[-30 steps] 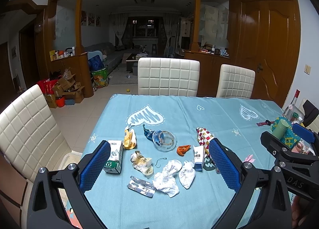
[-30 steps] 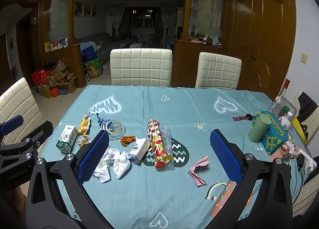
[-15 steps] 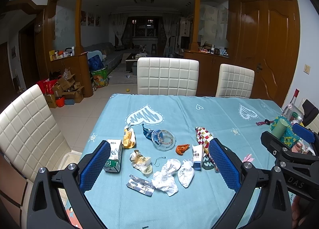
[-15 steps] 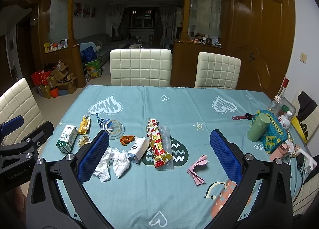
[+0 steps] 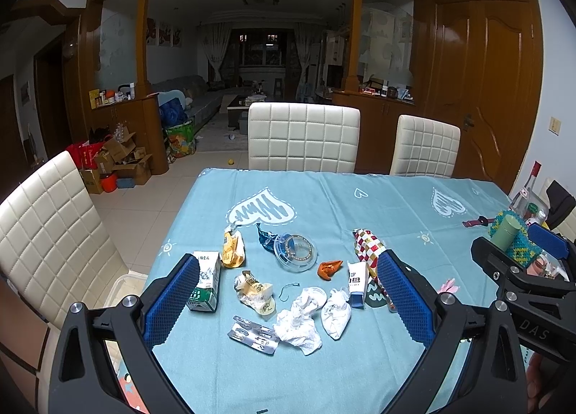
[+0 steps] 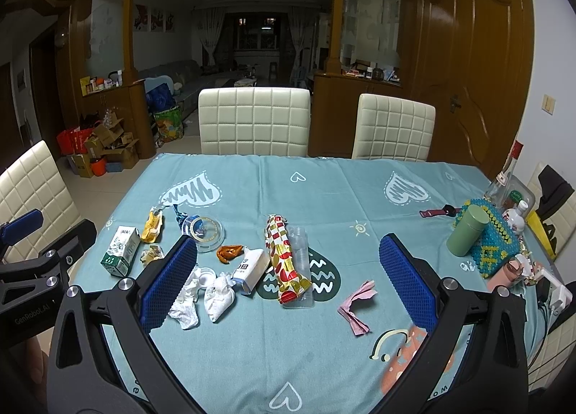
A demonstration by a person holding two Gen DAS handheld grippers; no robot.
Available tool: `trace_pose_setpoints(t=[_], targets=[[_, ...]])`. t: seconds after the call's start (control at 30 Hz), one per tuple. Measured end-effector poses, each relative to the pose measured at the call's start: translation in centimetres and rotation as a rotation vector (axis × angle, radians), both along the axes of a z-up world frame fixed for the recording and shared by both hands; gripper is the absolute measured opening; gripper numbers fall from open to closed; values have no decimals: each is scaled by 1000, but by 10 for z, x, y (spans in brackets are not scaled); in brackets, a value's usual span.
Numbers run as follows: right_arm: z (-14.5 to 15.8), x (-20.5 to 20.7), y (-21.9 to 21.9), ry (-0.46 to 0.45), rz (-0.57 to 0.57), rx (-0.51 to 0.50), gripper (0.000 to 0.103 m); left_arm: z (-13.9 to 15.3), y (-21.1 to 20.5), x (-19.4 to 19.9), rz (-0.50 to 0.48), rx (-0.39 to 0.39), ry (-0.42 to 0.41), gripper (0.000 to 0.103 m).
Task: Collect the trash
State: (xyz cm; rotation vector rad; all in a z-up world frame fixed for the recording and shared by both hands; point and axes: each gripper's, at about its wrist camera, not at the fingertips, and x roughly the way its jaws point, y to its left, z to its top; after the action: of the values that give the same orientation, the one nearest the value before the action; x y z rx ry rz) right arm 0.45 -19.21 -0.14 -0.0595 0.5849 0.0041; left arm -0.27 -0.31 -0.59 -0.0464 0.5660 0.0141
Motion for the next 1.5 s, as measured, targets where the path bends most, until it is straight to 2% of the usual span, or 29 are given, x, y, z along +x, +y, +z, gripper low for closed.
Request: trace_pose_setpoints(t=[1.5], targets=[[0,2,0,15,2,9,100,-5,0,6,1,-12,20,96]])
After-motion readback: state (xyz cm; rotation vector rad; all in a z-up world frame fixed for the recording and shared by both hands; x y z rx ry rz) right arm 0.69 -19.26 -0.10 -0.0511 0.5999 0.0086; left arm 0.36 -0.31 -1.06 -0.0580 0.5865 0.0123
